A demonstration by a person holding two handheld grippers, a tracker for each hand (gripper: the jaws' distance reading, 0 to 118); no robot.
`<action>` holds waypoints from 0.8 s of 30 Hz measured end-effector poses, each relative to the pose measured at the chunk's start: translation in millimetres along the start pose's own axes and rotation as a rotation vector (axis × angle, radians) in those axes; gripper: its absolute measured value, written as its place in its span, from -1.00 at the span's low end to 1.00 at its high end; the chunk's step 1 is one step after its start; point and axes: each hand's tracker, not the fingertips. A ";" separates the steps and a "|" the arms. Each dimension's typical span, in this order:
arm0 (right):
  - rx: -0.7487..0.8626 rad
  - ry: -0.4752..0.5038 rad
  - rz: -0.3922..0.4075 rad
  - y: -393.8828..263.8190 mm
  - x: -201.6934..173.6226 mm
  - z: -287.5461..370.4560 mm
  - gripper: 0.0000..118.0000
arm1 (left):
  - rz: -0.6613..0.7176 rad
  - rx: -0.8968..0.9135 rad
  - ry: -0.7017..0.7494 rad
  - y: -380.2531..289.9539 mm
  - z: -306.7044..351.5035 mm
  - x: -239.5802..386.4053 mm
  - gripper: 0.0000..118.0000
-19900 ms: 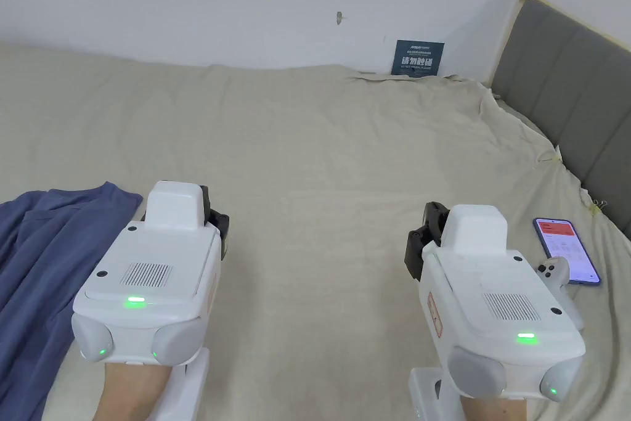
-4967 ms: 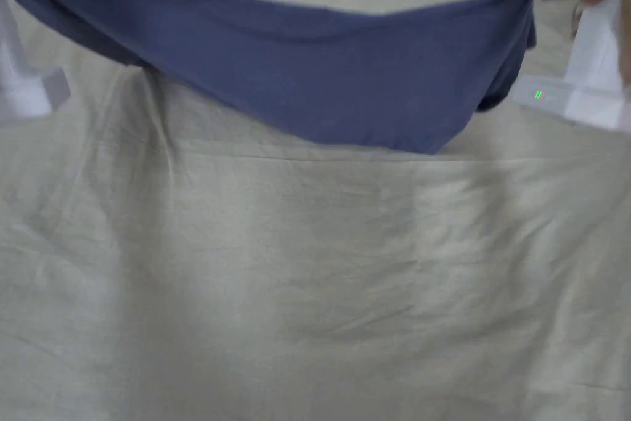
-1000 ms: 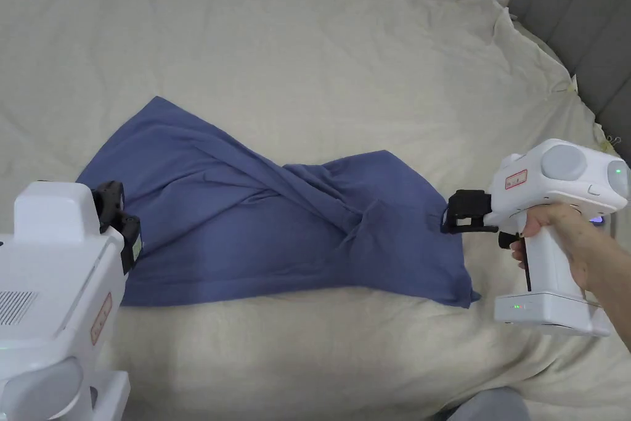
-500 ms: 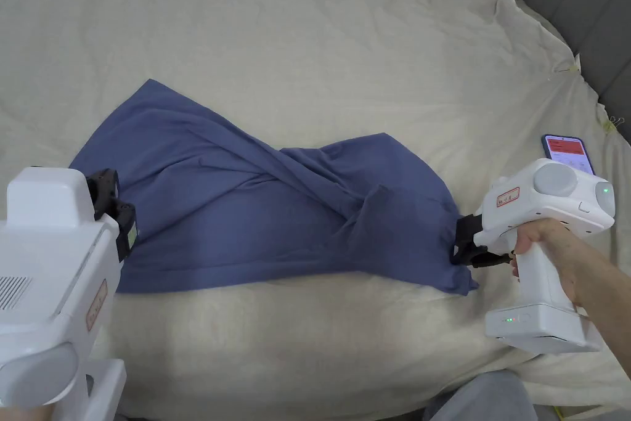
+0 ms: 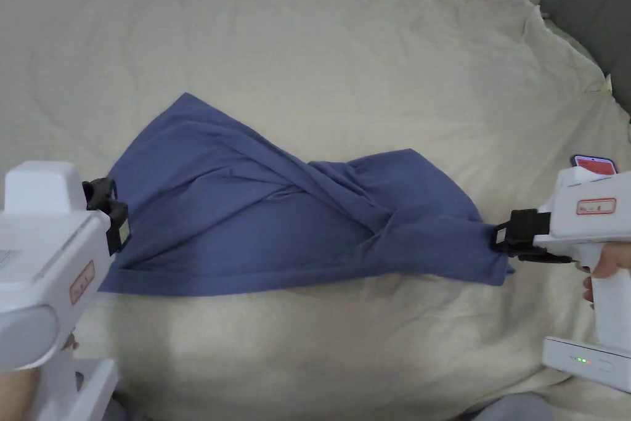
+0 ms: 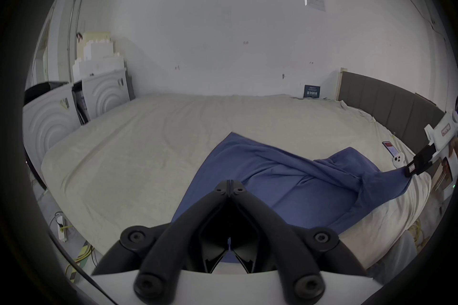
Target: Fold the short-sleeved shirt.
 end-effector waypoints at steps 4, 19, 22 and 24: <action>0.026 0.003 0.038 4.0 1.3 3.9 -0.97 | 0.056 -0.122 -0.011 19.0 -13.2 -28.4 0.04; 0.068 0.019 0.038 -9.2 -0.1 4.0 -0.97 | 0.071 -0.685 0.073 -2.7 -79.9 -101.9 0.93; 0.063 0.014 0.025 -9.8 4.8 1.0 -0.97 | 0.081 -0.705 0.052 -16.3 -79.0 -99.4 0.84; 0.058 0.007 0.020 -10.9 4.0 0.3 -0.97 | 0.091 -0.719 0.028 -22.5 -80.4 -97.9 0.61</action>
